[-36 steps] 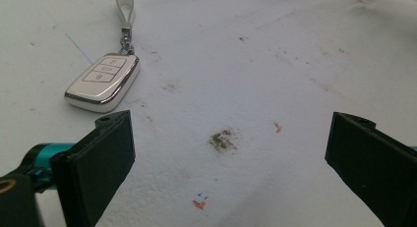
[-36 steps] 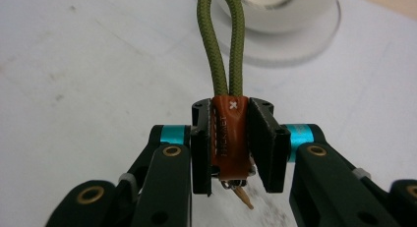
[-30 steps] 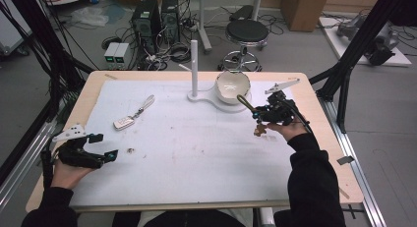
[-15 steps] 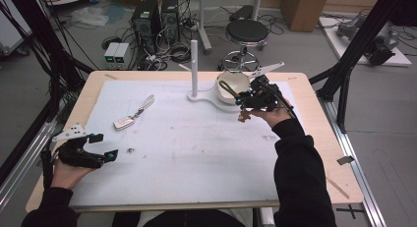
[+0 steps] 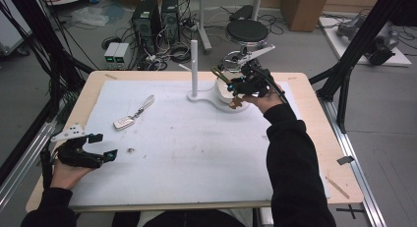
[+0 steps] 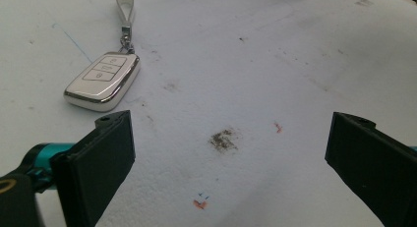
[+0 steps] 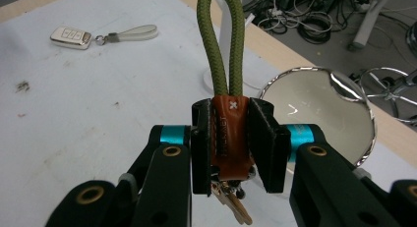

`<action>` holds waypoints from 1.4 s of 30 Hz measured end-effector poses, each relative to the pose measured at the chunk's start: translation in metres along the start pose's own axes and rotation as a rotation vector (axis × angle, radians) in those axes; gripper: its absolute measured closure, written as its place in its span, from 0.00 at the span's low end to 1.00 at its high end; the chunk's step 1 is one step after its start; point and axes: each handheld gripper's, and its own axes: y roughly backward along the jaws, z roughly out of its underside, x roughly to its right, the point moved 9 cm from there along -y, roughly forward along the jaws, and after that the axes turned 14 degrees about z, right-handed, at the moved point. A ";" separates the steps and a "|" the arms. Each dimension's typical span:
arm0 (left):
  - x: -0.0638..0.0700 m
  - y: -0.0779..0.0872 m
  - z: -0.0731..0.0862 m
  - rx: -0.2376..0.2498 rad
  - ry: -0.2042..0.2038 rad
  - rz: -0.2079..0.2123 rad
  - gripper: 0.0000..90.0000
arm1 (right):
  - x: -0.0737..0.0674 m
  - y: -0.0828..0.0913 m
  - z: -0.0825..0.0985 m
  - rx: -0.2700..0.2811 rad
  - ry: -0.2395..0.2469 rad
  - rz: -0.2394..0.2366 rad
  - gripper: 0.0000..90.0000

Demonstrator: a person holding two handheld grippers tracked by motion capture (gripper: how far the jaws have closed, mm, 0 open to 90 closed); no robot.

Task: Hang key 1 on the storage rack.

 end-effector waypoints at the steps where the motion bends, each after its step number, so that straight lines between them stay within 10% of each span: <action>1: 0.000 0.000 0.000 0.002 0.000 0.000 0.06 | 0.001 0.000 -0.003 0.002 0.003 0.004 0.80; 23: 0.002 0.004 -0.007 0.050 0.002 0.027 0.06 | -0.010 -0.015 -0.054 -0.001 0.066 0.070 0.80; 42: -0.001 0.006 -0.006 0.042 0.011 0.017 0.06 | -0.032 -0.054 -0.059 -0.032 0.091 0.134 0.79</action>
